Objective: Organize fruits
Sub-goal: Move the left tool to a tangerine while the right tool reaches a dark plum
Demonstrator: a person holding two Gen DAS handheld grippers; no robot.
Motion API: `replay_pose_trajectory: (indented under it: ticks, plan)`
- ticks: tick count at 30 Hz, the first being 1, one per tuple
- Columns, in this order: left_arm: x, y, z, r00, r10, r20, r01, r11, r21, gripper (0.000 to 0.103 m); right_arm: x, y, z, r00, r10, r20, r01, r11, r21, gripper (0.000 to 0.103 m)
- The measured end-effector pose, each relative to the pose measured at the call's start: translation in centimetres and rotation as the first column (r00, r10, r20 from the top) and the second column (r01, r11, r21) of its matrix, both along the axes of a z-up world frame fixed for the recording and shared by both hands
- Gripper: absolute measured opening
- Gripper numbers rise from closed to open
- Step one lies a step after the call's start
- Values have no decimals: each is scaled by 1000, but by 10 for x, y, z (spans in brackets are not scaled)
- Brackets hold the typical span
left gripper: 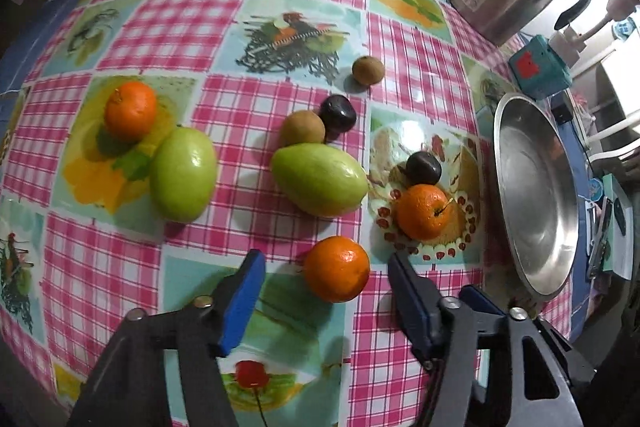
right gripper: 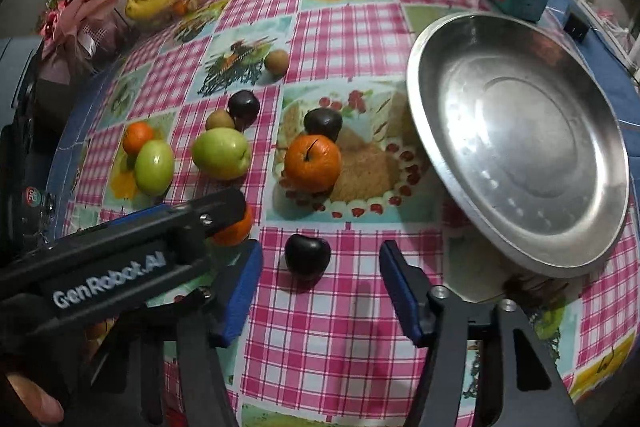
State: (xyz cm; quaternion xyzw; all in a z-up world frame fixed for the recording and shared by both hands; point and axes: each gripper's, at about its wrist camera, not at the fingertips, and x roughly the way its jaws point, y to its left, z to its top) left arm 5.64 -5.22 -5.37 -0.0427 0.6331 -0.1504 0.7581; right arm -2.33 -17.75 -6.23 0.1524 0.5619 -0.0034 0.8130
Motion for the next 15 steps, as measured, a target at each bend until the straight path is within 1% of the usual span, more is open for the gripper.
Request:
replay_pose_trajectory:
  ticks: [1, 3, 5, 7, 9, 13, 15]
  plan:
    - [0, -1, -2, 1000, -1, -4, 1, 1000, 0, 58, 1, 2, -2, 1000, 8, -4, -8, 1000, 3, 56]
    - [1, -1, -4, 1000, 0, -13, 0, 1000, -1, 52, 4, 6, -5, 1000, 19, -14, -19, 1000, -2, 53]
    - [0, -1, -5, 1000, -2, -20, 1, 1000, -5, 49, 7, 10, -8, 999, 28, -26, -28, 1000, -10, 51]
    - [1, -1, -5, 1000, -3, -27, 3, 1000, -15, 42, 9, 10, -10, 999, 31, -34, -32, 999, -13, 50]
    - [0, -2, -5, 1000, -5, -29, 5, 1000, -23, 39, 11, 11, -12, 998, 38, -44, -38, 999, -15, 45]
    - [-1, -2, -4, 1000, -7, -30, 7, 1000, -21, 39, 15, 14, -15, 998, 44, -51, -45, 999, -11, 43]
    - [-1, -1, -3, 1000, -4, -30, 3, 1000, -21, 39, 15, 14, -15, 998, 43, -51, -43, 999, -7, 38]
